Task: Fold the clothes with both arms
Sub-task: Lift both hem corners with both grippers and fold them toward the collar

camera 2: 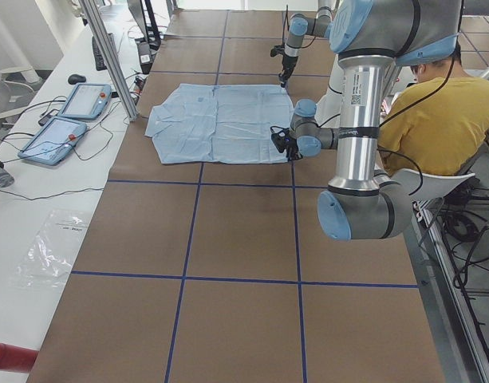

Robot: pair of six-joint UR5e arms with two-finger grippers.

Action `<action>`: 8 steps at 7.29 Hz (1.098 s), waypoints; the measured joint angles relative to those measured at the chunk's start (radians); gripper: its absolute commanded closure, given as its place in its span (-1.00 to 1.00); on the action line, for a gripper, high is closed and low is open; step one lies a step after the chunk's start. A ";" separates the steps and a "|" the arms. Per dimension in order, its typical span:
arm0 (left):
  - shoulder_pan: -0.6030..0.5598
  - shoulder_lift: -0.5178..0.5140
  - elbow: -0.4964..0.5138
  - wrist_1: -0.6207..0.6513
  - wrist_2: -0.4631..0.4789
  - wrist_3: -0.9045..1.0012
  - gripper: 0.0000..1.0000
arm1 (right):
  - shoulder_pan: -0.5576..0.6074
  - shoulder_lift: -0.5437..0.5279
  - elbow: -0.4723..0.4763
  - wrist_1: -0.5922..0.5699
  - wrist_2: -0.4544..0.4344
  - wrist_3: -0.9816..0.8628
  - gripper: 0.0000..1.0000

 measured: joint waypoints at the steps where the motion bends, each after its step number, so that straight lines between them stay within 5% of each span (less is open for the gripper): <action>1: 0.000 0.000 0.000 0.000 0.000 0.000 1.00 | 0.000 0.000 0.000 0.000 0.000 0.000 1.00; 5: 0.000 0.003 -0.050 0.001 -0.005 -0.003 1.00 | -0.003 -0.018 0.039 -0.002 -0.002 0.005 1.00; 8: 0.009 0.018 -0.194 0.101 -0.034 -0.039 1.00 | -0.045 -0.105 0.161 -0.004 -0.007 0.026 1.00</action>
